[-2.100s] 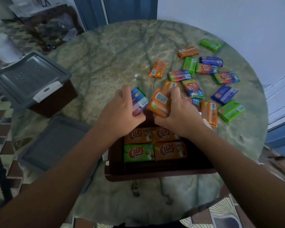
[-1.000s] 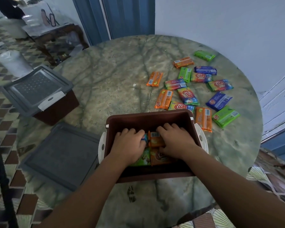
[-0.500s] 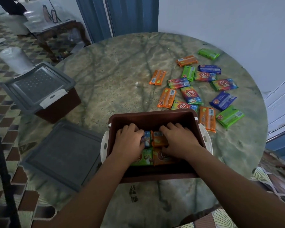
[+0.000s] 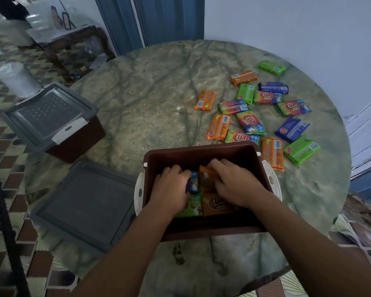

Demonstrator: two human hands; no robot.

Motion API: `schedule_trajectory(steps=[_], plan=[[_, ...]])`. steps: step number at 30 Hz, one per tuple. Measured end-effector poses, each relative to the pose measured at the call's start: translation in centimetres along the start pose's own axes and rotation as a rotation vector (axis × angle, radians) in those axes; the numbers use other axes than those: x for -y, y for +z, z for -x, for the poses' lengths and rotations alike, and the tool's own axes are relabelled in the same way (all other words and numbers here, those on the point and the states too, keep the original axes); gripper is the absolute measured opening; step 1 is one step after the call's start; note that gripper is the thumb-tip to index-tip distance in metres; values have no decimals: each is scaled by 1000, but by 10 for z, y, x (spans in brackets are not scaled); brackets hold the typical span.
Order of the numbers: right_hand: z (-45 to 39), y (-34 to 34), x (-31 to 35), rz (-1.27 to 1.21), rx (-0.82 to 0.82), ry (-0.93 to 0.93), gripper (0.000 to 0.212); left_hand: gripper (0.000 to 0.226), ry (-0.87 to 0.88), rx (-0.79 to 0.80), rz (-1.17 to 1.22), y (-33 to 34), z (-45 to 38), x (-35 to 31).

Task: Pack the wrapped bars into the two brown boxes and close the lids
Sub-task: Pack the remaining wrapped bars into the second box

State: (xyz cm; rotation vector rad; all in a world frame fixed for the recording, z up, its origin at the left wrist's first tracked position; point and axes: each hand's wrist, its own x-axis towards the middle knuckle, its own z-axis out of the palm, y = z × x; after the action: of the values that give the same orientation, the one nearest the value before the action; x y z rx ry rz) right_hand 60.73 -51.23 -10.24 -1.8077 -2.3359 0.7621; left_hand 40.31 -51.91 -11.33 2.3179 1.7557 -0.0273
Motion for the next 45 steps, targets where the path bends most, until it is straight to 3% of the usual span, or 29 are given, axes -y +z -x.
schedule_trajectory(steps=[6, 15, 20, 23, 28, 31, 34, 38, 45], plan=[[-9, 4, -6, 23, 16, 46, 51, 45, 4, -13, 0, -1, 1, 0], [-9, 7, -10, 123, -45, 29, 38, 44, 16, -24, 9, 0, 0, 1], [-8, 7, -8, 219, 16, 39, 60, 45, 21, -24, 3, 1, 1, 1], [-7, 4, -6, 225, 3, 1, 53, 44, 22, -31, 3, 1, 1, 1], [7, -4, 0, 22, -139, -104, 26, 42, 30, -35, -11, -1, 1, 1], [14, -11, 3, -192, -297, -61, 31, 42, 31, -29, -16, -1, 1, 1], [14, -13, 3, -342, -324, -11, 40, 43, 30, -26, -21, -1, 1, 0], [9, -8, -2, -209, -256, 60, 44, 43, 30, -22, -16, -1, 0, 1], [12, 2, -2, 176, -151, 67, 79, 43, 28, -31, -6, 0, 0, 1]])
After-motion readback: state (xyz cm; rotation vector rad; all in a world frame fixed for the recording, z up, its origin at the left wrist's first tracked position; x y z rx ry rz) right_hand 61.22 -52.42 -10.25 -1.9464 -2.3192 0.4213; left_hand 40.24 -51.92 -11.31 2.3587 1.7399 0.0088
